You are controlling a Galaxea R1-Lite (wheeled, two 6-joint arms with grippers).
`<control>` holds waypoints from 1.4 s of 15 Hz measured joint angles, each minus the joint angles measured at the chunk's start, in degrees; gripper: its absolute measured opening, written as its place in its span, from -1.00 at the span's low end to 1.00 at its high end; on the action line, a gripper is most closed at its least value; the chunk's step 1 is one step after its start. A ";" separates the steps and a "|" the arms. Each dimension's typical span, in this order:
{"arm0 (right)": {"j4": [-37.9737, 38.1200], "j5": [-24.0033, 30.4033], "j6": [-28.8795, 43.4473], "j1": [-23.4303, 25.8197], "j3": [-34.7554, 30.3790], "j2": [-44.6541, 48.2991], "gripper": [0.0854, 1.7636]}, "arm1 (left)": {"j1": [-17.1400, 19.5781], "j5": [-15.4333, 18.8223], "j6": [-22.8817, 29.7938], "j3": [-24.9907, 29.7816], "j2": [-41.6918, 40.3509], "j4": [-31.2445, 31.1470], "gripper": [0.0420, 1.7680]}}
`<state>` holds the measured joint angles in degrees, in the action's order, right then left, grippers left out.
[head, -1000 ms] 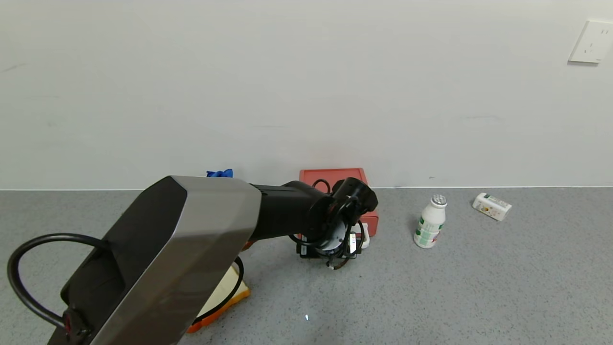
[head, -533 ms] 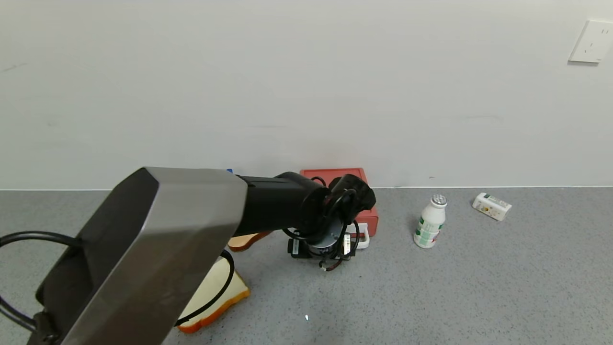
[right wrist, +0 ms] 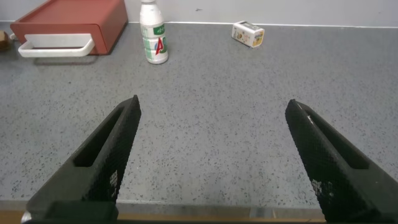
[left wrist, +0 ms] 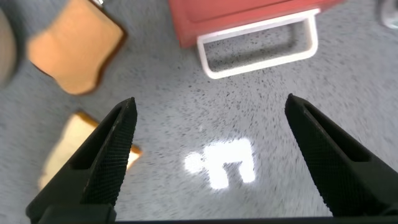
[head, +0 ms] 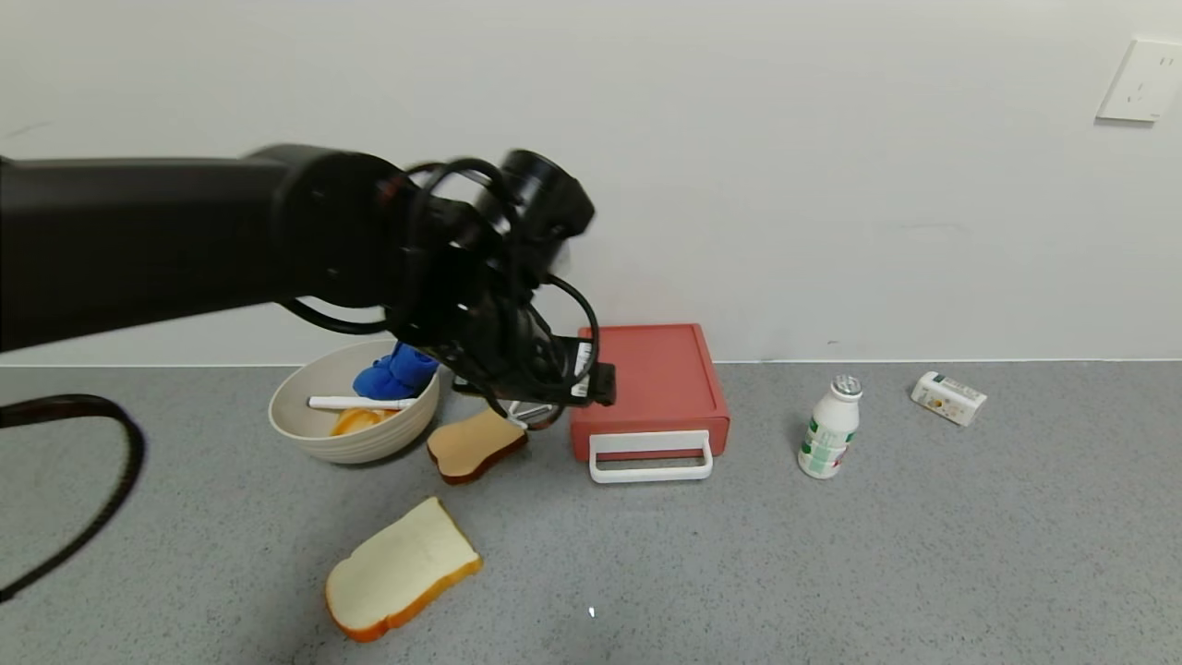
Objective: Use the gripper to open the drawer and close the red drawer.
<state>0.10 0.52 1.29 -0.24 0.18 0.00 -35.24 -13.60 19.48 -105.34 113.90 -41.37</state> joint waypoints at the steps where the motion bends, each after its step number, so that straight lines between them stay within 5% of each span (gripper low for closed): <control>1: 0.00 -0.01 0.00 0.00 0.00 0.00 0.94 | 2.23 3.80 -3.67 1.10 -3.17 0.12 0.94; 5: -0.02 -0.01 0.02 0.00 0.00 0.00 0.94 | 12.45 17.24 -15.35 9.89 -14.84 5.96 0.94; 10: 0.00 -0.01 0.02 0.00 0.00 0.00 0.94 | 24.58 30.05 -26.48 33.15 -28.10 27.82 0.94; 14: 0.00 -0.01 0.02 0.00 0.00 0.00 0.94 | 29.29 32.12 -28.07 47.71 -39.86 35.16 0.94; 21: 0.00 -0.01 0.02 0.00 0.00 0.00 0.94 | 30.43 31.10 -27.55 63.67 -63.95 37.66 0.94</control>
<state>0.10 0.51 1.32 -0.24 0.18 0.00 -4.82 17.49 -8.07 -41.67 49.94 -3.72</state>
